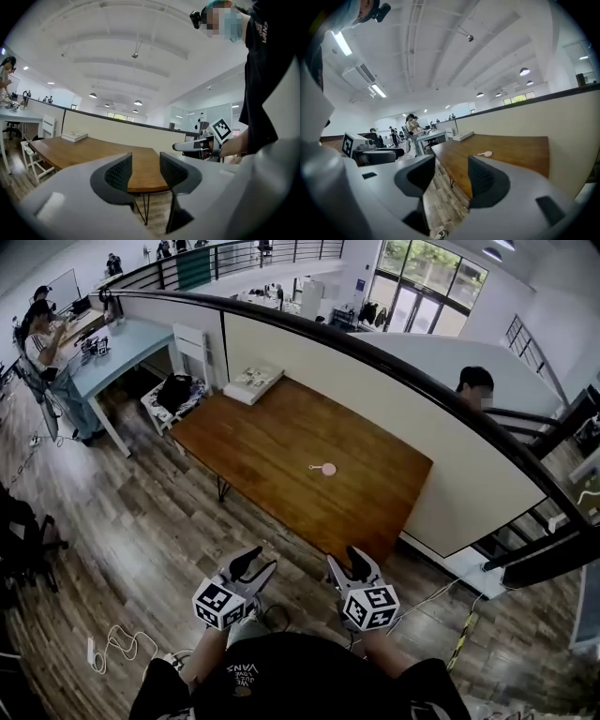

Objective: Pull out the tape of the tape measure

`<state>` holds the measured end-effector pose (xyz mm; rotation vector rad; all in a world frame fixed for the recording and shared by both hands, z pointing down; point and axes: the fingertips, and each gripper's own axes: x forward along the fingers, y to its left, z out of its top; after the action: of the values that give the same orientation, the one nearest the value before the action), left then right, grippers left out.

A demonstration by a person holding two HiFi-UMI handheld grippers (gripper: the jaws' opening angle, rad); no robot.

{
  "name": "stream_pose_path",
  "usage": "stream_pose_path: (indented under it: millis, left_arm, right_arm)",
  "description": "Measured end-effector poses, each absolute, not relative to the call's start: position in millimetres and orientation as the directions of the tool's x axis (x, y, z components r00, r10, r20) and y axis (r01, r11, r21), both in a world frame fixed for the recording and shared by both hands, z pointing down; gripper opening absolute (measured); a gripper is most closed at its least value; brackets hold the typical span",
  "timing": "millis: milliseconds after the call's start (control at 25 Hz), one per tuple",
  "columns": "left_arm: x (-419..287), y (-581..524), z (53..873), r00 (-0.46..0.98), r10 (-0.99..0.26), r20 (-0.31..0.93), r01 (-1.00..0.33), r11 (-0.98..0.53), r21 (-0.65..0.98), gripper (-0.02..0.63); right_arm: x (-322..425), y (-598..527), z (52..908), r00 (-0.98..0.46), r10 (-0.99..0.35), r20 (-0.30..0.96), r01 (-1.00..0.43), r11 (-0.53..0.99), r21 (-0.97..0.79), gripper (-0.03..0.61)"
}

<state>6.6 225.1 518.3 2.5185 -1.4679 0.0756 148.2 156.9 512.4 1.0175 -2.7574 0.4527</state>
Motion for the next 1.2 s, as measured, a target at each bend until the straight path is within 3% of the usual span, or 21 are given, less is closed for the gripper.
stream_pose_path:
  millis: [680, 1200]
  left_arm:
    - [-80.0, 120.3, 523.9, 0.749, -0.638, 0.179, -0.662, -0.732, 0.163, 0.170]
    - [-79.2, 69.0, 542.7, 0.773, -0.604, 0.193, -0.634, -0.750, 0.191, 0.170]
  right_arm:
    - [83.4, 101.1, 513.6, -0.499, -0.822, 0.274, -0.866, 0.457, -0.203, 0.189]
    - [87.5, 51.6, 529.2, -0.450, -0.834, 0.318, -0.893, 0.422, -0.158, 0.189]
